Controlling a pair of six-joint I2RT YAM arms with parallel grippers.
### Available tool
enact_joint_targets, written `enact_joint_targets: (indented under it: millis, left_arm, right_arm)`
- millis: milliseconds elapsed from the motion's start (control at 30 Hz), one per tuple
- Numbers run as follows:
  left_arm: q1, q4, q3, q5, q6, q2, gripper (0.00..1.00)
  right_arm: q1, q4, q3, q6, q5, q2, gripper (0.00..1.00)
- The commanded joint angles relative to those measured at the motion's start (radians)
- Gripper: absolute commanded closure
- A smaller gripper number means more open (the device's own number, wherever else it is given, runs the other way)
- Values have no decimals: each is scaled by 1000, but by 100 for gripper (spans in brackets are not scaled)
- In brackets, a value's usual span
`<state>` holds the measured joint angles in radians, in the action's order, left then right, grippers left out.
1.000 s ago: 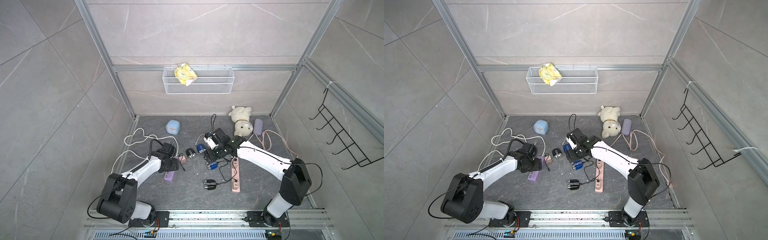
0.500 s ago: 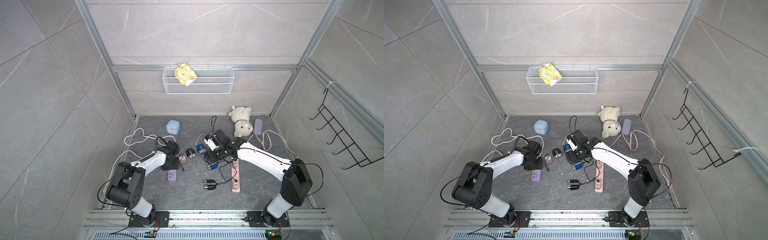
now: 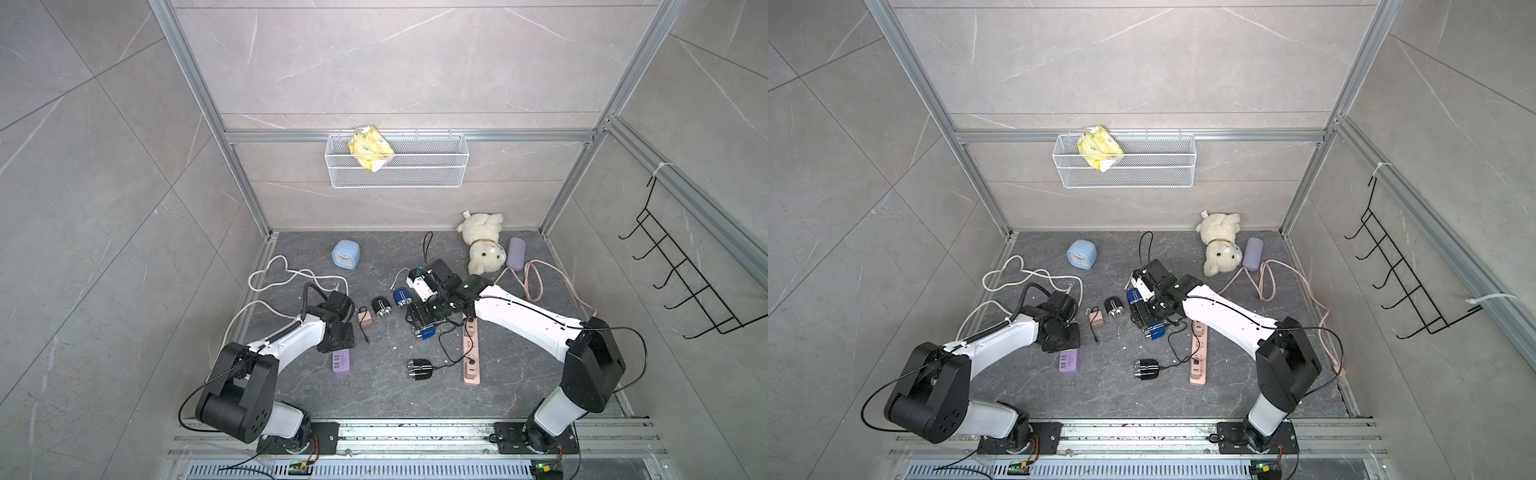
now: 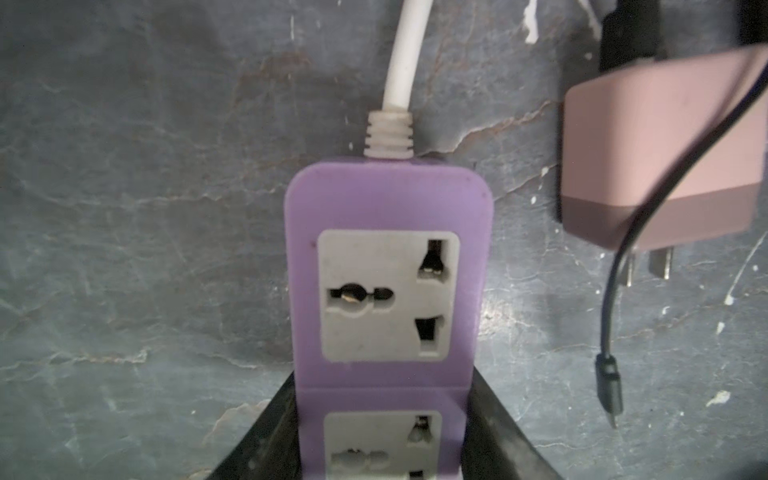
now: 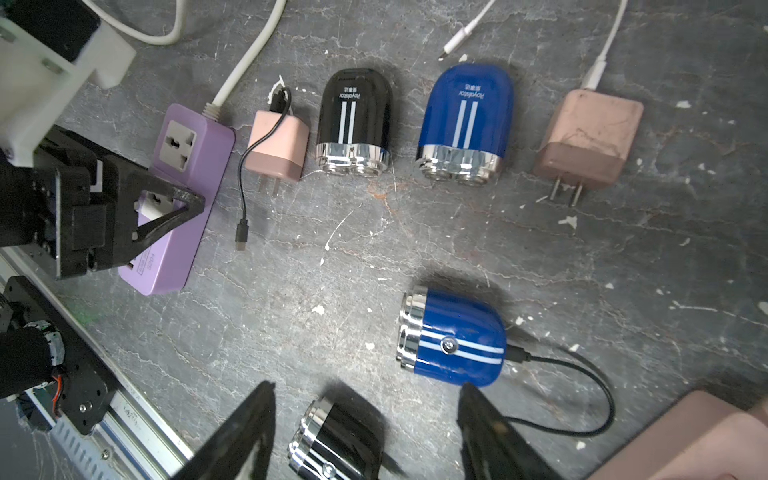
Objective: Unplug the electric shaver
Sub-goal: Move the socket to the center of the board, then move the plug to the center of the board.
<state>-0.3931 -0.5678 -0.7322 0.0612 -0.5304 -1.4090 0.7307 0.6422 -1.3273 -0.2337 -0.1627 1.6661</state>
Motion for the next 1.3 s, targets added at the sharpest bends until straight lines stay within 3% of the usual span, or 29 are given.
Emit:
enact_joint_targets:
  millis: [0,100,433,733,900,1267]
  left_arm:
    - [-2,-62,14,12,-41,28,43]
    - [-3,-70,-21,27,-32,21,31]
    - [-55,-93,-223,81,32,-1,25]
    - [-187,-122,-376,128,34,-229,29]
    - [-212,-152,-438,168,27,-326,32]
    - [-214,-173,-484,220,41,-400,34]
  right_arm:
    - [3,-18,14,-13,-12,17,29]
    - [2,-19,19,-15,-9,11,29]
    - [3,4,53,-12,31,-63,27]
    - [3,2,107,-17,60,-113,27]
    - [1,-10,136,-26,68,-135,27]
    - [0,-10,163,-33,71,-154,27]
